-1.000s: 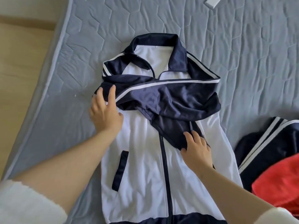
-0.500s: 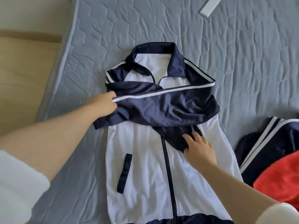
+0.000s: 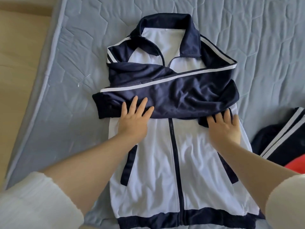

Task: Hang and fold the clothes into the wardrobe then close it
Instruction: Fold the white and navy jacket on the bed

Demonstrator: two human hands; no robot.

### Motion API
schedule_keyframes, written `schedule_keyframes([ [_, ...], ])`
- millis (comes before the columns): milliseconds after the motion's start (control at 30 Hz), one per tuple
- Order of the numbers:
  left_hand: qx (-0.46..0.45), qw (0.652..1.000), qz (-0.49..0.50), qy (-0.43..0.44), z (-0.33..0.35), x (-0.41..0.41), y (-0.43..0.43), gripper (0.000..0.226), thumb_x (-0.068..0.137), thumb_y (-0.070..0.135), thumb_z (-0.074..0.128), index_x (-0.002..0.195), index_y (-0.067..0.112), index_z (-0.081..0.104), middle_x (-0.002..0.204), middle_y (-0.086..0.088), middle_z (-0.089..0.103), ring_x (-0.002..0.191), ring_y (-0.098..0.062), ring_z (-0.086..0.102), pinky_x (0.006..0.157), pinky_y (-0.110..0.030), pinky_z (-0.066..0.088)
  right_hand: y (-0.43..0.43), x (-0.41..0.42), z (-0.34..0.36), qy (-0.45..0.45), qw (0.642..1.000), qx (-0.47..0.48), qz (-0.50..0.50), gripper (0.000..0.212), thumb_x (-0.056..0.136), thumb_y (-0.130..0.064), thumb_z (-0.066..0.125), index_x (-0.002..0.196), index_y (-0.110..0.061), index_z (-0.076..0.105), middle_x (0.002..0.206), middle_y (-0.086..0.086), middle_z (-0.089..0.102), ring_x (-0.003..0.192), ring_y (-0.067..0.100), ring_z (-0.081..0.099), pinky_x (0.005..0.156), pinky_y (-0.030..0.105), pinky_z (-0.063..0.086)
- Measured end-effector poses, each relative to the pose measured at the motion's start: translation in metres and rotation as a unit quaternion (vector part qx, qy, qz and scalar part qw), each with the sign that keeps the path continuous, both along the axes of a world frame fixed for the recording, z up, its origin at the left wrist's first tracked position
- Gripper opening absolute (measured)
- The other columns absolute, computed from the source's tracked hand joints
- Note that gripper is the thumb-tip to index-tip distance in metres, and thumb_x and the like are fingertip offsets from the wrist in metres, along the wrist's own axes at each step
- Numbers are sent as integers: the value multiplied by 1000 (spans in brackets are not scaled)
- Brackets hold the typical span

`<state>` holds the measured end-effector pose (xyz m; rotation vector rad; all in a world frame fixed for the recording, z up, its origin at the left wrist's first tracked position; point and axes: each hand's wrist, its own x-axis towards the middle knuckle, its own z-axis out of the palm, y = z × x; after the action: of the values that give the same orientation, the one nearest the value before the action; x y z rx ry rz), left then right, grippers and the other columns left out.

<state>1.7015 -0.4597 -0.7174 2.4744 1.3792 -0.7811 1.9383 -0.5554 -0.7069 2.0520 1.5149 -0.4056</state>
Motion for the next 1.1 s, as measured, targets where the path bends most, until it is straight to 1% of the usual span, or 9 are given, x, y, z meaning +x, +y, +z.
schedule_keyframes([
  [300,-219,975,-19,-41,15,-36,-164,62,94,39,39,147,30,9,156,1,-18,141,-30,-22,112,-51,-9,-138,-61,16,241,963,-120,19,68,94,-36,41,149,-27,2,157,-2,-4,144,21,2,116,39,11],
  [467,-256,963,-88,-5,15,-52,-228,95,82,66,43,146,26,-16,149,1,-35,135,-38,-31,106,-62,-14,-190,-61,10,192,956,-189,112,91,88,-53,50,146,-32,-17,151,6,-32,142,34,-19,112,57,3],
  [567,-187,973,-129,40,10,-55,-240,98,90,39,50,134,23,-37,147,-9,-39,132,-43,-32,106,-65,-8,-200,-57,1,129,960,-187,167,99,88,-46,56,143,-30,-24,149,10,-35,140,39,-18,107,63,9],
  [633,-151,979,-125,55,9,-55,-238,93,92,22,49,140,25,-30,153,-10,-25,140,-42,-15,109,-62,5,-200,-57,-4,99,963,-176,180,100,89,-36,57,142,-29,-27,149,10,-35,140,39,-15,104,64,14],
  [700,-118,984,-131,41,13,-51,-230,89,75,22,69,147,32,18,154,-9,22,134,-37,32,101,-52,37,-200,-58,-5,87,964,-175,183,100,89,-26,57,141,-28,-27,149,10,-33,141,39,-11,103,62,20],
  [767,-96,984,-147,40,21,-47,-217,76,36,16,86,108,25,67,101,-6,68,81,-24,66,60,-30,55,-201,-59,-3,94,967,-162,172,94,89,-14,55,144,-28,-19,153,10,-24,142,37,-2,103,53,28],
  [833,-64,991,-121,3,30,-46,-202,60,22,6,84,79,18,71,58,0,58,43,-16,54,37,-18,34,-199,-61,2,126,976,-119,133,81,89,-6,49,147,-28,-3,157,7,-4,139,33,18,99,43,36],
  [1000,-55,998,14,1,46,-49,-170,31,75,-5,45,96,17,38,58,5,33,46,-12,30,45,-25,14,-172,-67,35,157,985,16,71,51,59,10,73,106,-5,58,86,8,64,69,27,62,57,34,49],
  [1100,-54,997,50,-30,70,-58,-166,26,74,-5,45,83,17,35,72,2,48,59,-17,38,48,-28,16,-162,-71,58,165,985,-25,44,31,79,6,52,105,-12,52,89,2,61,82,23,58,70,30,37],
])
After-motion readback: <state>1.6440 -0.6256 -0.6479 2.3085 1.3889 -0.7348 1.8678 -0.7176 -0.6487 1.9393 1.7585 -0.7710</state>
